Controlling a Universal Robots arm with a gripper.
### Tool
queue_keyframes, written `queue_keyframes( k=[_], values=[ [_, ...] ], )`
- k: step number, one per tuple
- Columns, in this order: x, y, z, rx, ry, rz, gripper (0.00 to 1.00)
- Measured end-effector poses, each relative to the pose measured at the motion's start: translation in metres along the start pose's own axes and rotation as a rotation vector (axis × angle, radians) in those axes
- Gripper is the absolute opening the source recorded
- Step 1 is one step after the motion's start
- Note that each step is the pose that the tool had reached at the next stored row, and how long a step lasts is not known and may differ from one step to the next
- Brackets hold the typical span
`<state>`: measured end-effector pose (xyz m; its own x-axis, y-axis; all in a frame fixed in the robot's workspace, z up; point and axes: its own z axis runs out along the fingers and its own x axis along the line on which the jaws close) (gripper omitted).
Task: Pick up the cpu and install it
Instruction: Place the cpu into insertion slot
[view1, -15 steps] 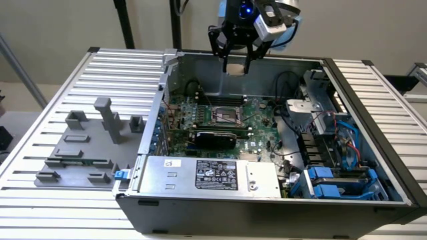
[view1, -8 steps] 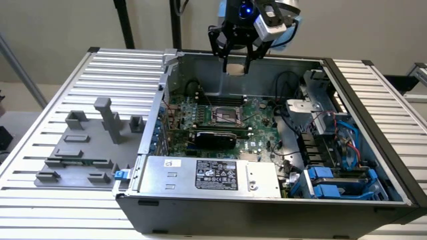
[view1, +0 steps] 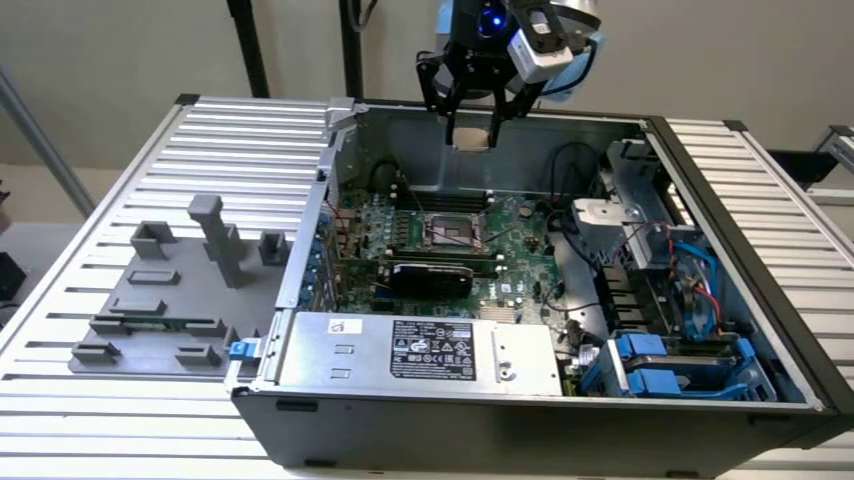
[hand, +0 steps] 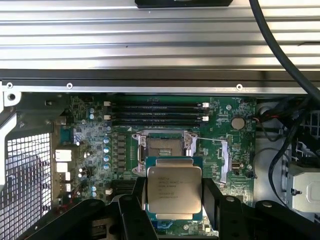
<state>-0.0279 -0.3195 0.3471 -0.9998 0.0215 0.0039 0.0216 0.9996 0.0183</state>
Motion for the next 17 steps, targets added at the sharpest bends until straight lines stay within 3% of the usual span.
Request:
queue_keyframes(
  k=[5,17],
  values=[
    [0.0004,0.0,0.0002,0.0,0.0,0.004,0.55],
    [0.0004,-0.0001,0.0052,-0.0009,-0.0039,0.218,0.55]
  ],
)
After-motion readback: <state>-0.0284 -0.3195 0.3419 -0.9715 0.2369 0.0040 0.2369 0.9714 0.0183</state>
